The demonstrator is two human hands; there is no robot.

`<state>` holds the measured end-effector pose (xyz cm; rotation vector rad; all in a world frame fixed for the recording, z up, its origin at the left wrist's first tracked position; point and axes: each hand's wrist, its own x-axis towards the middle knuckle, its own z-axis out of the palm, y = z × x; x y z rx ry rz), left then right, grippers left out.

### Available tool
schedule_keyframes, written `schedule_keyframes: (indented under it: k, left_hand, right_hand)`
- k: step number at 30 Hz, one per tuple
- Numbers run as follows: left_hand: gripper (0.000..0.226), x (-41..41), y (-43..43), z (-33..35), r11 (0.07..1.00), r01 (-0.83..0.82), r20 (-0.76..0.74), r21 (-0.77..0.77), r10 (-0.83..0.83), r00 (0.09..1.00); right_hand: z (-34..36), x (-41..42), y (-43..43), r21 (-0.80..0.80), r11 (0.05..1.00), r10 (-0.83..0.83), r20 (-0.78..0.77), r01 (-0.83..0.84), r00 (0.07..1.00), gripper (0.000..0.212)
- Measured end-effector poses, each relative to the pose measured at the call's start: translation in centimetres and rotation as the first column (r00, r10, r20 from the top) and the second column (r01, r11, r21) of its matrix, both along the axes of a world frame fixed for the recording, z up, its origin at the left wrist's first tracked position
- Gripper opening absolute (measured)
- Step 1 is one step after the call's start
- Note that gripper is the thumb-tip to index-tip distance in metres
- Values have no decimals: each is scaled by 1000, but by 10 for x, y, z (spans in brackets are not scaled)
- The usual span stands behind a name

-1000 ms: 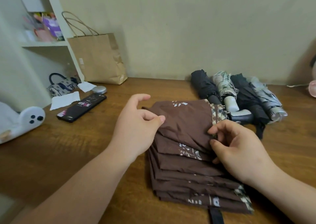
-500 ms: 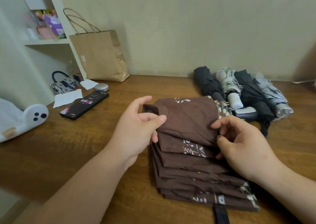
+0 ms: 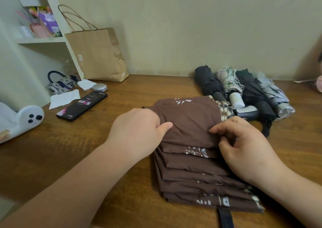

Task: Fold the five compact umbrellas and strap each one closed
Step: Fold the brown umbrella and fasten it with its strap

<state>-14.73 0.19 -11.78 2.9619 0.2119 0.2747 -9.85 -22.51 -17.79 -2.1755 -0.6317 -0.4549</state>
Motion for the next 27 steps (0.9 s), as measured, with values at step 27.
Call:
schedule_keyframes:
  k: [27]
  left_hand:
    - [43, -17, 34, -53, 740, 555, 105, 381, -631, 769]
  right_hand:
    - [-4, 3, -8, -126, 992, 24, 55, -17, 998, 42]
